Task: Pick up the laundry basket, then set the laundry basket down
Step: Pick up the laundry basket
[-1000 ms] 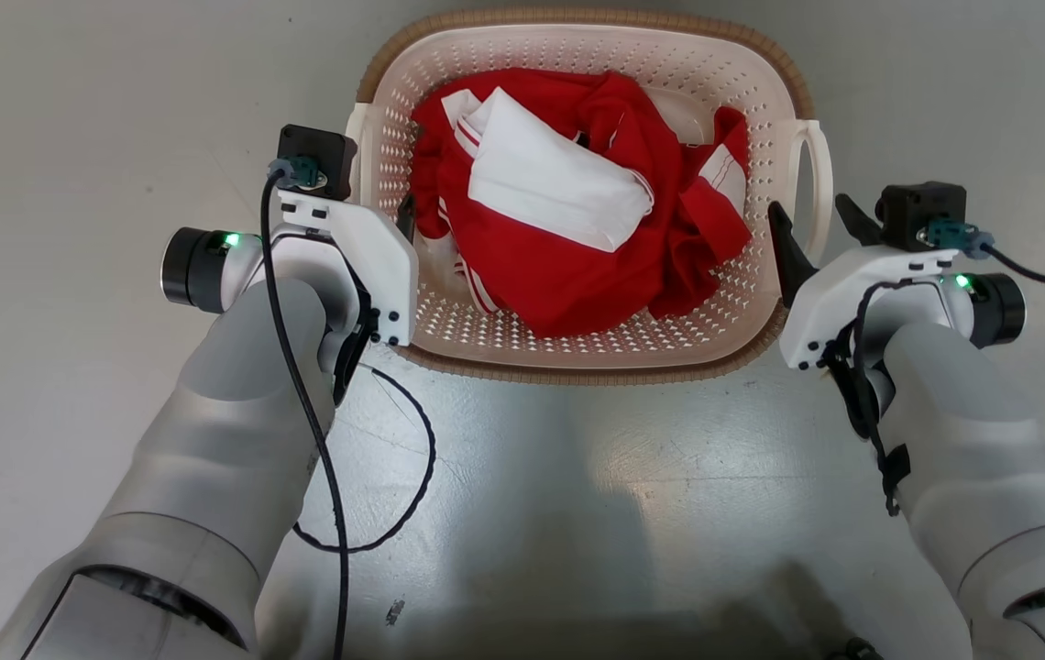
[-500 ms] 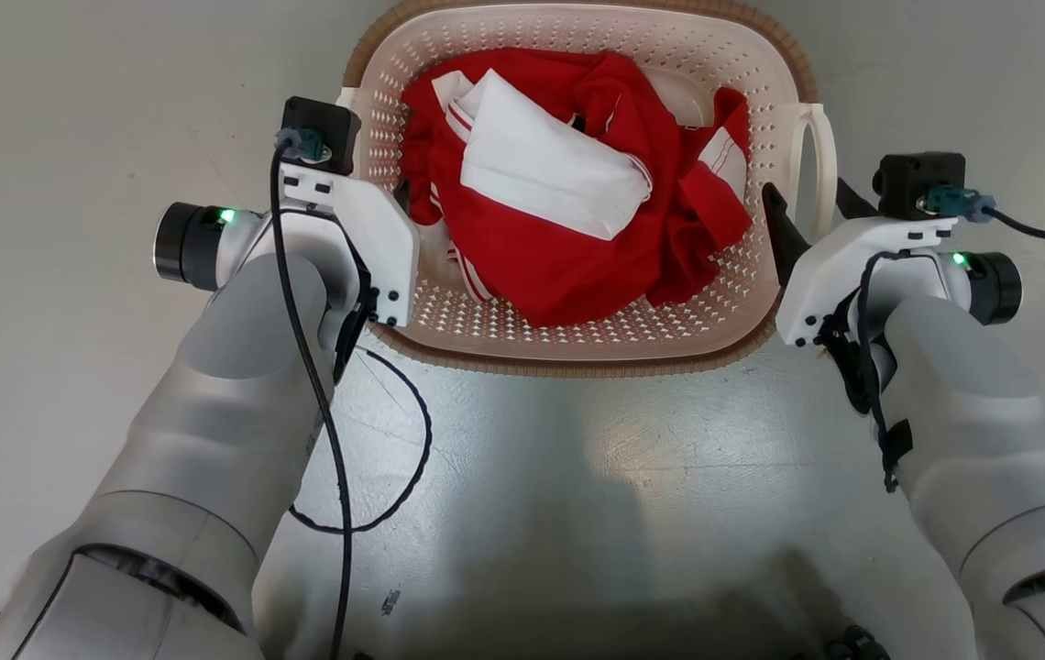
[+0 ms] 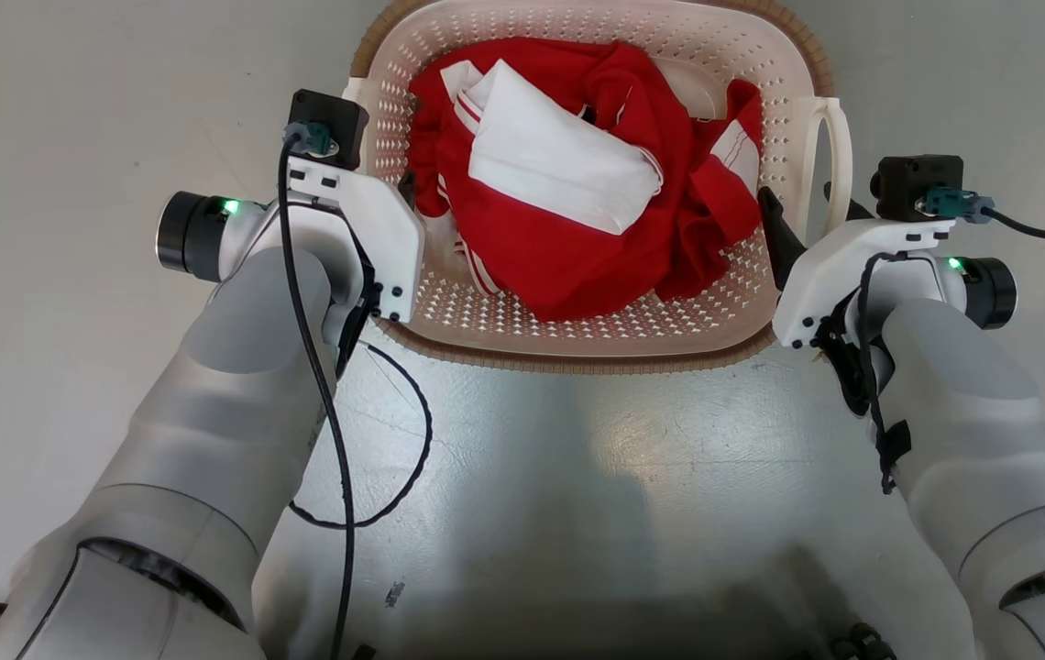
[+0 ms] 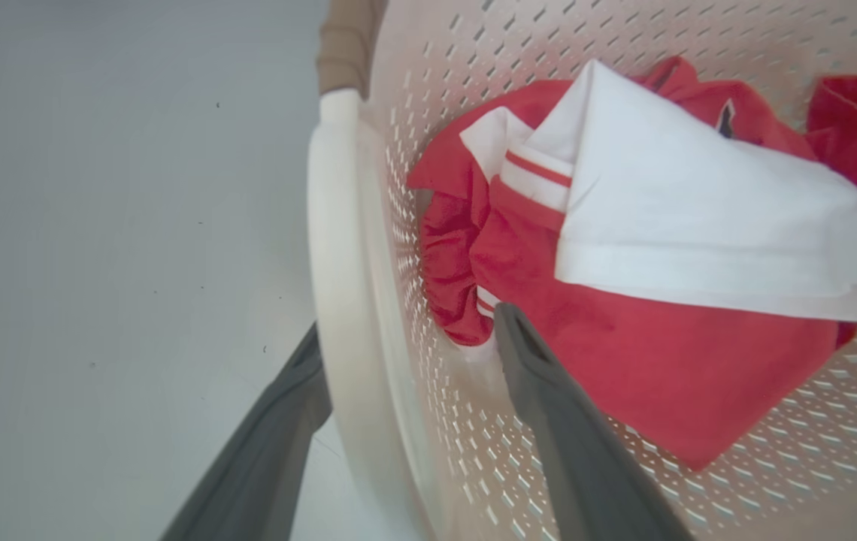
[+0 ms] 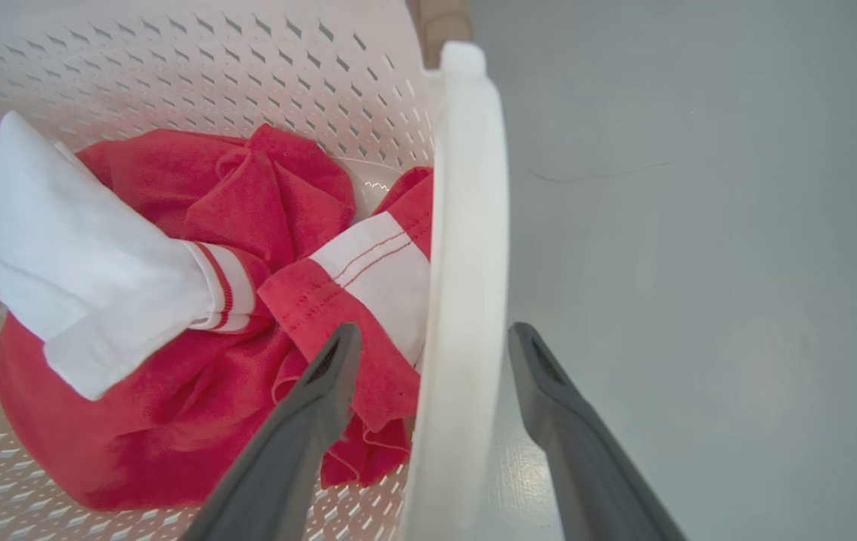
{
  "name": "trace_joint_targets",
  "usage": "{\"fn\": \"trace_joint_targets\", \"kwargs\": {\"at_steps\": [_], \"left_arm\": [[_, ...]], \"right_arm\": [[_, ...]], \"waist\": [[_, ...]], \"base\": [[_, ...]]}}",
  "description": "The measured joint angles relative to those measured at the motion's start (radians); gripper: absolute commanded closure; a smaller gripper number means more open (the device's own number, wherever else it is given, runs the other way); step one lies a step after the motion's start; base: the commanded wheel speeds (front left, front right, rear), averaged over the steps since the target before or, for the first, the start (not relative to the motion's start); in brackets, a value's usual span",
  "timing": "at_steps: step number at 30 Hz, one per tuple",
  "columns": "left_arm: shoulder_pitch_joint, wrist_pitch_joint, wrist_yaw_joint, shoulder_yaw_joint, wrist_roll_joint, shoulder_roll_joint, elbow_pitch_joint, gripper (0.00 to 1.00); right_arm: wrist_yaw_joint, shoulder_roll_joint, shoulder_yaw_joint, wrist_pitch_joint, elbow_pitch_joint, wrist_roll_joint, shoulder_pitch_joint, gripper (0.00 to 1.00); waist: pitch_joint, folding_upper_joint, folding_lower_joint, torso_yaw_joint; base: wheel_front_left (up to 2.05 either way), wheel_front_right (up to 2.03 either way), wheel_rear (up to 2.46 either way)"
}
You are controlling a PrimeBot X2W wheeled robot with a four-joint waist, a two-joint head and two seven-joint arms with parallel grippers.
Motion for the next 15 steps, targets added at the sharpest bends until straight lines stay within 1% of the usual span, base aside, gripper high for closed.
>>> {"fn": "trace_joint_targets", "kwargs": {"at_steps": [3, 4, 5, 6, 10, 15], "left_arm": [[-0.001, -0.002, 0.000, -0.009, -0.009, 0.000, 0.000, 0.00], [-0.001, -0.003, 0.000, -0.017, -0.008, 0.000, 0.000, 0.17], [-0.001, -0.005, 0.000, -0.027, -0.008, 0.000, 0.000, 0.61], [-0.002, -0.008, -0.002, -0.033, -0.008, 0.000, 0.000, 1.00], [-0.007, -0.029, -0.001, -0.046, -0.008, 0.009, 0.001, 1.00], [-0.011, -0.034, 0.003, -0.058, -0.018, 0.004, 0.004, 1.00]], "right_arm": [[0.000, 0.000, 0.003, 0.000, 0.001, 0.000, 0.000, 0.00], [0.000, 0.000, 0.004, 0.000, 0.001, 0.001, 0.000, 0.02], [0.000, 0.000, 0.005, 0.000, 0.001, 0.003, 0.000, 0.59], [0.000, 0.000, 0.005, 0.000, 0.001, 0.005, -0.001, 1.00], [0.000, -0.002, 0.010, -0.004, 0.003, 0.011, -0.003, 1.00], [0.000, -0.004, 0.020, -0.007, 0.006, 0.030, -0.002, 1.00]], "waist": [[0.005, 0.0000, 0.0000, 0.000], [0.006, 0.0000, 0.0000, 0.001], [0.008, 0.0000, 0.0000, 0.001], [0.009, 0.0000, 0.0000, 0.001], [0.016, 0.0000, 0.0000, 0.000], [0.011, 0.0000, 0.0001, 0.001]], "base": [[0.00, 0.00, 0.00], [0.00, 0.00, 0.00], [0.00, 0.00, 0.00], [0.00, 0.00, 0.00], [0.00, 0.00, 0.00], [0.00, 0.00, 0.00]]}}
